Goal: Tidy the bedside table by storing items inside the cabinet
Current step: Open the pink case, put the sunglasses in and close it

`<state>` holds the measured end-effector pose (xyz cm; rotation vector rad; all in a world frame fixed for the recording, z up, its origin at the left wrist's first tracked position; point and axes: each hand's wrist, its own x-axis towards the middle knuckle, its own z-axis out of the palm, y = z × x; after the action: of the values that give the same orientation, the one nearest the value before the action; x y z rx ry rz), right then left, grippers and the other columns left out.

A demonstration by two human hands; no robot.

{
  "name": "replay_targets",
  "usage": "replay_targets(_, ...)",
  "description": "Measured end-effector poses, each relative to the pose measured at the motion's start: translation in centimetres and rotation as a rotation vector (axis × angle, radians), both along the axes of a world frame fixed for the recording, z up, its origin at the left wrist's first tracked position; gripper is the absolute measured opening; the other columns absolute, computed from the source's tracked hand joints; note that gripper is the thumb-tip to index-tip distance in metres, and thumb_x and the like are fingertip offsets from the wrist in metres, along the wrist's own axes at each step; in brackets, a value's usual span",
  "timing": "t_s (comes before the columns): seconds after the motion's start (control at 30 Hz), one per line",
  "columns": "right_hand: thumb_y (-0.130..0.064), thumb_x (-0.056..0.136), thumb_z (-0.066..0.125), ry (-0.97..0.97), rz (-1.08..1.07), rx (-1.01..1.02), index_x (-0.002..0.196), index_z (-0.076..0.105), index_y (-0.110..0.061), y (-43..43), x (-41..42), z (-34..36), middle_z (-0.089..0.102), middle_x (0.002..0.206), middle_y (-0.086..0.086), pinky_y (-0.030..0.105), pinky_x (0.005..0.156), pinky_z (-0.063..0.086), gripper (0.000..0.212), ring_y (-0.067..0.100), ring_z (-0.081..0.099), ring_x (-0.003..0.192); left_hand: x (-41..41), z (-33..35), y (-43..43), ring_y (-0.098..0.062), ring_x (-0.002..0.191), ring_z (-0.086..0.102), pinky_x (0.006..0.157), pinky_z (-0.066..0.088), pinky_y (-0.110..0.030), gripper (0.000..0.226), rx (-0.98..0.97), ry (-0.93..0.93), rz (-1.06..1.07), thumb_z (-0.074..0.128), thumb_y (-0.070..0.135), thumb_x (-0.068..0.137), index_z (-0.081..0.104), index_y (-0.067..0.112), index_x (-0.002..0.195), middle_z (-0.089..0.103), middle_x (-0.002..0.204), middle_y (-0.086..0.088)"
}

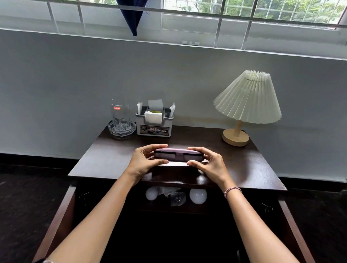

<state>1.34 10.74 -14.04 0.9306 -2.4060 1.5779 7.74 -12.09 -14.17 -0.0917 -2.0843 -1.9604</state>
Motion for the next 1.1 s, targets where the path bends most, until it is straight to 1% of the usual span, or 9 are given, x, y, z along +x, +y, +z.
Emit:
replay_targets(0.13,-0.021,0.064,0.083,0.029,0.02,0.008,0.111,0.066,-0.024,0.06,0.03,-0.03,0.069,0.106,-0.008,0.012,0.089,0.046,0.05,0.002,0.063,0.1,0.07,0.06,0.03,-0.008,0.092,0.069,0.086,0.053,-0.018,0.048,0.009,-0.002,0.005,0.083,-0.001,0.059,0.072,0.021,0.101,0.074,0.097,0.003)
replay_targets(0.23,-0.021,0.066,0.083,0.061,0.015,0.031,0.112,0.065,-0.028,0.11,0.0,-0.07,0.068,0.108,-0.011,0.014,0.093,0.045,0.05,0.0,0.061,0.105,0.15,0.19,0.15,-0.008,0.091,0.069,0.083,0.053,-0.016,0.048,0.003,-0.008,0.006,0.083,-0.002,0.06,0.071,0.018,0.102,0.074,0.098,0.0)
replay_targets(0.37,-0.023,0.065,0.083,0.061,0.007,0.041,0.111,0.064,-0.032,0.17,-0.09,-0.12,0.067,0.107,-0.013,0.015,0.095,0.045,0.051,-0.001,0.061,0.105,0.23,0.27,0.23,-0.007,0.088,0.07,0.079,0.052,-0.014,0.048,0.007,-0.017,0.006,0.082,-0.003,0.06,0.071,0.016,0.102,0.074,0.096,-0.001)
replay_targets(0.5,-0.03,0.063,0.082,0.058,0.005,0.032,0.109,0.065,-0.033,0.12,-0.12,-0.21,0.068,0.106,-0.014,0.018,0.095,0.046,0.049,0.0,0.062,0.104,0.2,0.26,0.18,-0.009,0.089,0.07,0.083,0.053,-0.017,0.047,0.008,-0.022,0.009,0.082,-0.003,0.06,0.072,0.017,0.101,0.074,0.095,-0.002)
replay_targets(0.6,-0.035,0.062,0.08,0.053,0.006,0.025,0.107,0.065,-0.035,0.05,-0.13,-0.17,0.068,0.104,-0.015,0.017,0.094,0.046,0.048,-0.001,0.062,0.104,0.21,0.26,0.22,-0.008,0.087,0.07,0.081,0.053,-0.016,0.047,0.01,-0.028,0.009,0.082,-0.004,0.06,0.071,0.016,0.101,0.074,0.095,-0.003)
replay_targets(0.77,-0.019,0.064,0.084,0.045,0.002,0.013,0.105,0.066,-0.031,0.02,-0.21,-0.27,0.067,0.101,-0.018,0.006,0.088,0.042,0.047,-0.01,0.06,0.099,0.22,0.2,0.25,-0.009,0.087,0.069,0.085,0.054,-0.019,0.047,0.018,-0.021,0.012,0.081,-0.006,0.06,0.071,0.014,0.101,0.073,0.096,-0.005)
replay_targets(0.87,-0.017,0.064,0.084,0.036,0.006,0.009,0.105,0.066,-0.031,0.07,-0.24,-0.25,0.067,0.1,-0.017,0.005,0.088,0.041,0.047,-0.01,0.06,0.098,0.28,0.22,0.28,-0.012,0.088,0.069,0.086,0.054,-0.022,0.046,0.019,-0.023,0.007,0.081,-0.006,0.06,0.071,0.014,0.101,0.073,0.098,-0.008)
replay_targets(1.1,-0.015,0.063,0.084,0.03,0.003,0.009,0.106,0.066,-0.028,0.08,-0.23,-0.2,0.068,0.1,-0.014,0.004,0.088,0.04,0.048,-0.012,0.059,0.098,0.19,0.17,0.28,-0.011,0.087,0.069,0.084,0.055,-0.02,0.045,0.021,-0.015,0.005,0.08,-0.007,0.06,0.071,0.013,0.1,0.072,0.098,-0.009)
